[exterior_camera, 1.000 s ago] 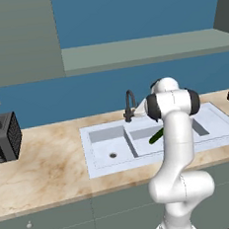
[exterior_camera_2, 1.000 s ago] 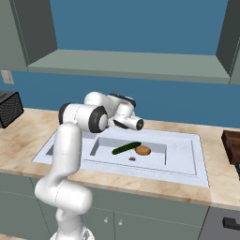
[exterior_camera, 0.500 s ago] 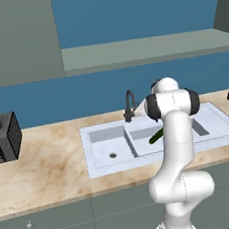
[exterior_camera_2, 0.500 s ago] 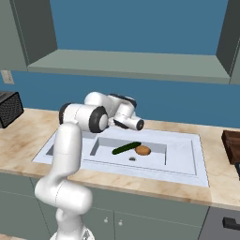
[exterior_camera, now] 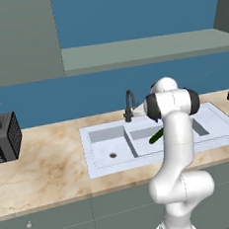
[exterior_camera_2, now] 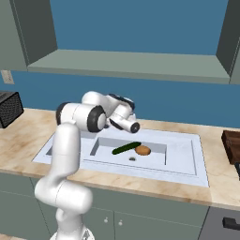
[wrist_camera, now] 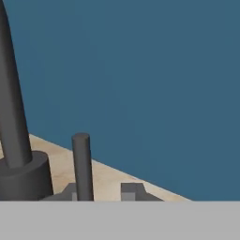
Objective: Pick up all produce items and place them in the sink. Turn on the sink faucet to wash them. Then turn the sink off and put them in the tray.
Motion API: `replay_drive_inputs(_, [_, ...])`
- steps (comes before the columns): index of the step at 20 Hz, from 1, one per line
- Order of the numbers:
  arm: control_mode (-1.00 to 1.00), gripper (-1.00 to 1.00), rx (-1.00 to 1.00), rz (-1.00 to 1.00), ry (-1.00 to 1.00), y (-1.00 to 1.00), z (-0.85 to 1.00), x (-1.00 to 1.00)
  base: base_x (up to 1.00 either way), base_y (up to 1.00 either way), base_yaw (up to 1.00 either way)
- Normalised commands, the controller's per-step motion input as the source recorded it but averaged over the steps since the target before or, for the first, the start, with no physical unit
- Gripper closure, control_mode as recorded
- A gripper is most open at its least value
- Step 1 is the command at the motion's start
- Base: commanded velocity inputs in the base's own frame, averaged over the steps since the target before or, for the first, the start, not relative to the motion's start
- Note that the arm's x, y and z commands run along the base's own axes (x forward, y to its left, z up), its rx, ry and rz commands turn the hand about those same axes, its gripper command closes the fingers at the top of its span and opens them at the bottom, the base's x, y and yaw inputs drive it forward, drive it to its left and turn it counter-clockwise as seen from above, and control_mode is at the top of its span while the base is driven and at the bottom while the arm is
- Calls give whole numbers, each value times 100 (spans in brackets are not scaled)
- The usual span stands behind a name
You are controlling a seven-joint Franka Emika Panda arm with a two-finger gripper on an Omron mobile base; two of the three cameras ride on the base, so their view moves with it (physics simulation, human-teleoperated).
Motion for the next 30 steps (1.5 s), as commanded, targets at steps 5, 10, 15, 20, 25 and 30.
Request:
replay_drive_inputs(5, [-100, 100, 0, -4, 1, -5, 0, 2, 0, 0, 0])
replay_drive_inputs(10, [-100, 100, 4, 0, 0, -39, 0, 12, 0, 0, 0])
replay_drive_inputs(15, [-100, 100, 9, 0, 2, -57, -1, 18, 0, 0, 0])
replay_drive_inputs(20, [-100, 100, 9, 0, 6, -60, -7, 19, 0, 0, 0])
replay_drive_inputs(25, [-100, 100, 9, 0, 8, -63, -21, 17, 0, 0, 0])
replay_drive_inputs(30, [-100, 100, 8, 0, 8, -68, -31, 14, 0, 0, 0])
